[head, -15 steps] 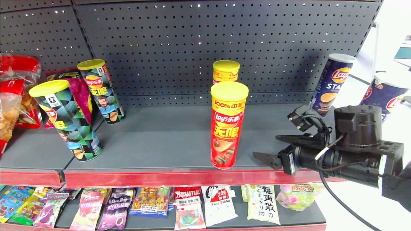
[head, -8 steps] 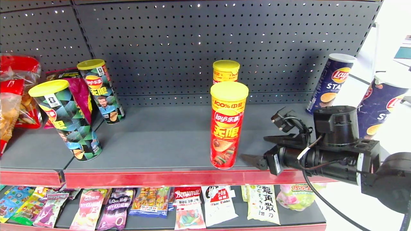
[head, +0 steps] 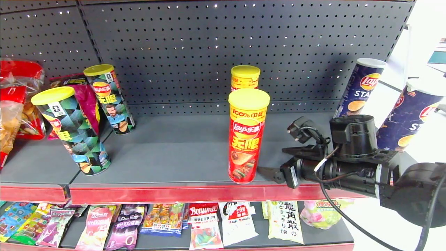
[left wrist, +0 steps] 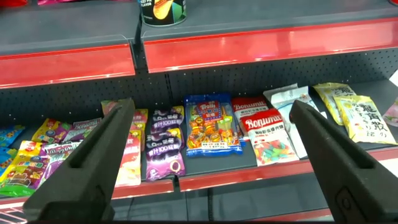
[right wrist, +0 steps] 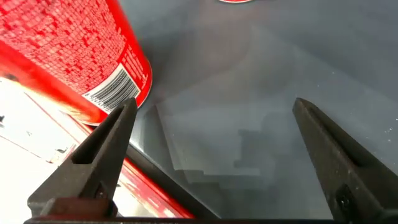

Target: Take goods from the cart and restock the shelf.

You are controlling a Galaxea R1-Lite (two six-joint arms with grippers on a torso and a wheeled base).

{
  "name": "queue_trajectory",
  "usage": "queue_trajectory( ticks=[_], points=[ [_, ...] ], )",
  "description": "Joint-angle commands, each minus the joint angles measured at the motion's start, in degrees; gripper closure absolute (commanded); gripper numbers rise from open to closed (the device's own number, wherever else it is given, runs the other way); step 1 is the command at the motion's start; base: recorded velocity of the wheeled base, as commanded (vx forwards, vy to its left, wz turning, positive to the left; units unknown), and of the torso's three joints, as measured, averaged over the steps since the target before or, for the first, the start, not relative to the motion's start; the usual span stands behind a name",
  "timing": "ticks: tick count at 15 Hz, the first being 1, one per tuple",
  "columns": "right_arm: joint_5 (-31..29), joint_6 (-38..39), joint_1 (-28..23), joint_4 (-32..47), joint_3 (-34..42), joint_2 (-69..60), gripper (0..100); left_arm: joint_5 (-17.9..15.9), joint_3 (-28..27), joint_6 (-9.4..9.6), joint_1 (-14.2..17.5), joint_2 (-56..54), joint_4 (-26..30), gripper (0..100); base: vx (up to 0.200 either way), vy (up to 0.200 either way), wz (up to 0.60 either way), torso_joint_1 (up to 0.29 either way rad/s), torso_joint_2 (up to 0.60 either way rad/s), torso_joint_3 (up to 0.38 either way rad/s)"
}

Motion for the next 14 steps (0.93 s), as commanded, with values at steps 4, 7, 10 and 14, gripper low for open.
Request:
queue_trajectory(
  ticks=[4,7,10,14],
  points=[
    [0.04,-0.01,0.11,0.00,-0.52,0.42,0,-0.02,0.02,-0.07,0.00,0.13,0.02,0,0.000,0.000,0.00,0.000,0.00,0.000],
    [0.13,-0.01,0.11,0.00,-1.13,0.68,0,-0.02,0.02,-0.07,0.00,0.13,0.02,0,0.000,0.000,0.00,0.000,0.00,0.000],
    [0.04,0.08,1.34,0.00,-1.49,0.85,0,-0.02,0.02,-0.07,0.00,0.13,-0.07,0,0.000,0.000,0.00,0.000,0.00,0.000],
    [0.04,0.08,1.87,0.00,-2.28,1.29,0,-0.02,0.02,-0.07,0.00,0.13,0.02,0,0.000,0.000,0.00,0.000,0.00,0.000]
  ],
)
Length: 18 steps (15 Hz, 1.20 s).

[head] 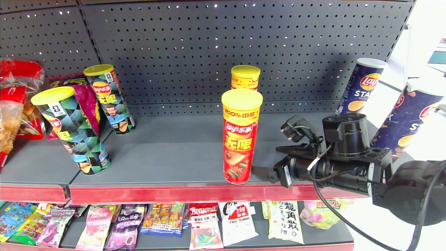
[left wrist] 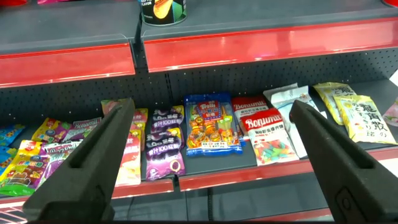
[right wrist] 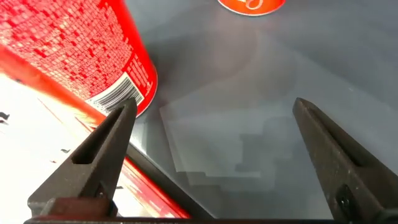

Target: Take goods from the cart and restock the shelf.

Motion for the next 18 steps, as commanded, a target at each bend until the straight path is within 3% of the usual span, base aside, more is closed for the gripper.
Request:
queue_trajectory(
  ticks=[1,7,11,15,16,17,18],
  points=[
    [-0.07,-0.02,0.10,-0.03,-0.27,0.09,0,-0.02,0.00,-0.01,-0.02,0.11,-0.01,0,0.000,0.000,0.00,0.000,0.00,0.000],
    [-2.09,0.16,-0.78,-0.12,2.20,-1.14,0,-0.02,0.00,-0.10,-0.02,0.11,-0.01,0,0.000,0.000,0.00,0.000,0.00,0.000],
    [-7.28,0.42,0.19,-0.29,7.82,-14.85,0,-0.11,0.00,-0.10,-0.02,0.11,-0.01,0,0.000,0.000,0.00,0.000,0.00,0.000],
    [-18.00,-0.55,9.24,0.32,19.60,-35.33,0,-0.20,0.00,-0.01,-0.02,0.11,-0.01,0,0.000,0.000,0.00,0.000,0.00,0.000],
    [-19.41,-2.74,8.19,0.41,22.85,-41.22,0,-0.20,0.00,-0.01,-0.02,0.11,-0.01,0,0.000,0.000,0.00,0.000,0.00,0.000],
    [-19.58,-3.97,3.44,1.29,23.73,-45.18,0,-0.20,0.00,-0.10,-0.02,0.20,-0.01,0,0.000,0.000,0.00,0.000,0.00,0.000],
    [-18.70,-5.12,-4.91,4.19,23.55,-48.60,0,-0.20,0.00,-0.10,-0.02,0.20,-0.01,0,0.000,0.000,0.00,0.000,0.00,0.000]
  ],
)
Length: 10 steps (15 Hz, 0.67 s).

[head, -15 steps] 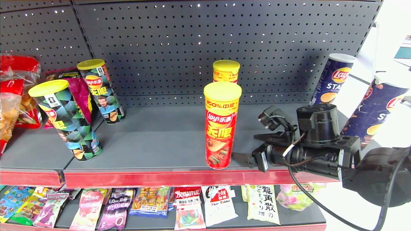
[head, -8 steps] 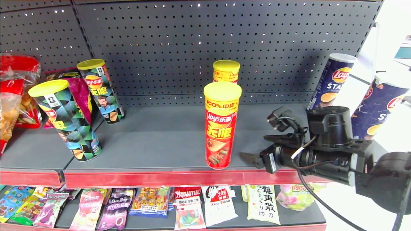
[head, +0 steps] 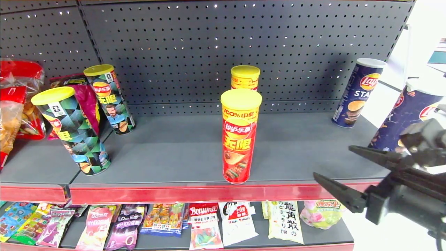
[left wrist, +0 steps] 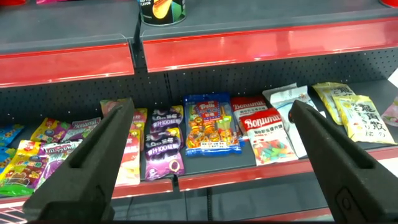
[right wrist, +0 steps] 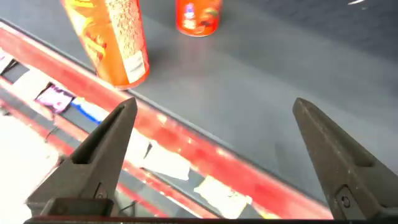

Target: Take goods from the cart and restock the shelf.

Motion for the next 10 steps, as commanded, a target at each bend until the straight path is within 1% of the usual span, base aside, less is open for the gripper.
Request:
queue_trajectory(
  ticks=[1,2,3,4,5,8,9,10],
  points=[
    [0.03,-3.09,-17.09,5.66,4.40,-17.02,0,-0.01,0.00,-0.29,0.00,0.11,-0.01,0,0.000,0.000,0.00,0.000,0.00,0.000],
    [3.89,-3.09,-25.88,9.97,4.40,-21.68,0,-0.01,0.00,-0.64,0.00,0.11,-0.01,0,0.000,0.000,0.00,0.000,0.00,0.000],
    [7.76,-3.09,-32.12,14.10,4.40,-27.12,0,-0.01,0.00,-0.73,0.00,0.02,-0.01,0,0.000,0.000,0.00,0.000,0.00,0.000],
    [11.01,-3.01,-36.51,20.16,4.84,-34.60,0,-0.01,0.00,-0.73,0.00,0.02,-0.01,0,0.000,0.000,0.00,0.000,0.00,0.000],
    [11.37,-2.92,-38.18,26.49,5.63,-41.54,0,-0.01,0.00,-0.73,0.00,0.02,-0.01,0,0.000,0.000,0.00,0.000,0.00,0.000],
    [9.96,-3.18,-38.71,46.36,6.42,-60.61,0,-0.01,0.00,-0.73,0.00,0.11,-0.01,0,0.000,0.000,0.00,0.000,0.00,0.000],
    [9.70,-2.92,-38.45,47.67,8.62,-64.04,0,-0.01,0.00,-1.08,0.00,0.11,-0.01,0,0.000,0.000,0.00,0.000,0.00,0.000],
    [9.87,-2.83,-38.18,47.23,10.47,-65.71,0,-0.01,0.00,-1.17,0.00,0.11,-0.01,0,0.000,0.000,0.00,0.000,0.00,0.000]
  ],
)
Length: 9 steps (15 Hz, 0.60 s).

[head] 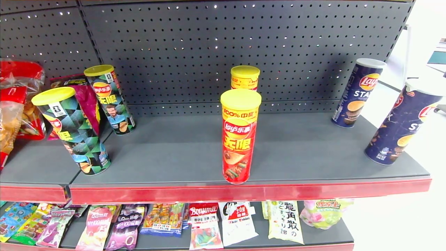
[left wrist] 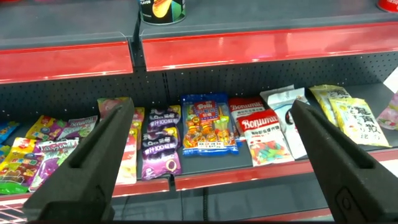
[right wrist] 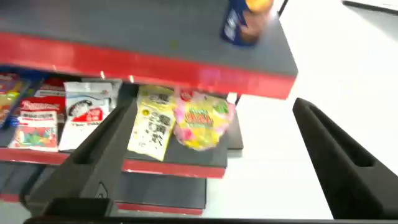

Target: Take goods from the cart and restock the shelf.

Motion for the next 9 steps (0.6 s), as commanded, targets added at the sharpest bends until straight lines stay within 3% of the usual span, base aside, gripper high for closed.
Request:
queue_trajectory(
  ticks=[1,3,4,9],
  points=[
    [0.80,0.83,-1.70,2.24,8.68,-16.57,0,0.01,0.00,-0.16,0.00,0.09,0.07,0,0.000,0.000,0.00,0.000,0.00,0.000],
    [3.70,3.81,-1.70,-9.28,15.27,-16.48,0,0.01,0.00,-0.16,0.00,0.00,-0.01,0,0.000,0.000,0.00,0.000,0.00,0.000],
    [4.23,7.15,-1.70,-9.45,15.53,-16.48,0,-0.08,0.00,-0.25,0.00,0.00,-0.01,0,0.000,0.000,0.00,0.000,0.00,0.000],
    [2.65,8.21,-1.62,-10.51,16.24,-16.48,0,1.68,0.00,-0.16,0.00,0.00,-0.01,0,0.000,0.000,0.00,0.000,0.00,0.000]
  ],
)
